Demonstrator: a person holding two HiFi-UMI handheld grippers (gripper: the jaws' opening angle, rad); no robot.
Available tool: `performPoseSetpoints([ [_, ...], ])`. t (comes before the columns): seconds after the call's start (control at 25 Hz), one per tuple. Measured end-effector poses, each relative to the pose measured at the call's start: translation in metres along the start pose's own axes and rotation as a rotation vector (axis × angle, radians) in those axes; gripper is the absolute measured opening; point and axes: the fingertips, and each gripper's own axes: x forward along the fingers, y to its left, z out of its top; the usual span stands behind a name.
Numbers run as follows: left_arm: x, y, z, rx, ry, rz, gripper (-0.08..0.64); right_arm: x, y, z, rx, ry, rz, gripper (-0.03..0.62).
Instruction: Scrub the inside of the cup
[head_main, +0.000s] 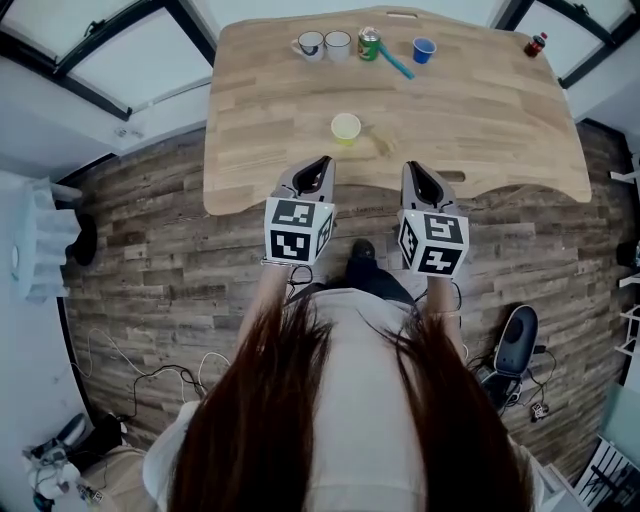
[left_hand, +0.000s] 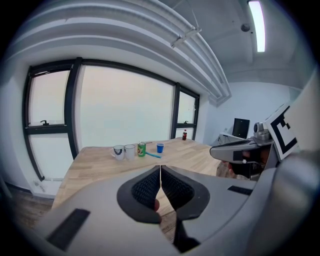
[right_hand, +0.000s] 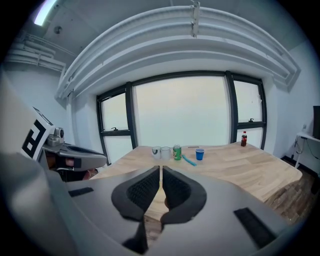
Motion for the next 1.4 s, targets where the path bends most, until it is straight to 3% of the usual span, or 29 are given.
performPoseSetpoints([
  [0.44,0.047,0.013,0.008,-0.040,0.002,0.052,0.018,0.048,-0.033,-0.001,-0.029,0.054,0.058,0.040],
  [0.92,0.058,0.018,0.000,-0.057,0.018,0.099,0.018,0.074,-0.037,-0.018,-0.053,0.116,0.153,0.041],
  [1.4,0.077,0.034,-0.006,-0.046,0.028,0.065,0.020,0.098,-0.035,-0.032,-0.064,0.169,0.150,0.041],
])
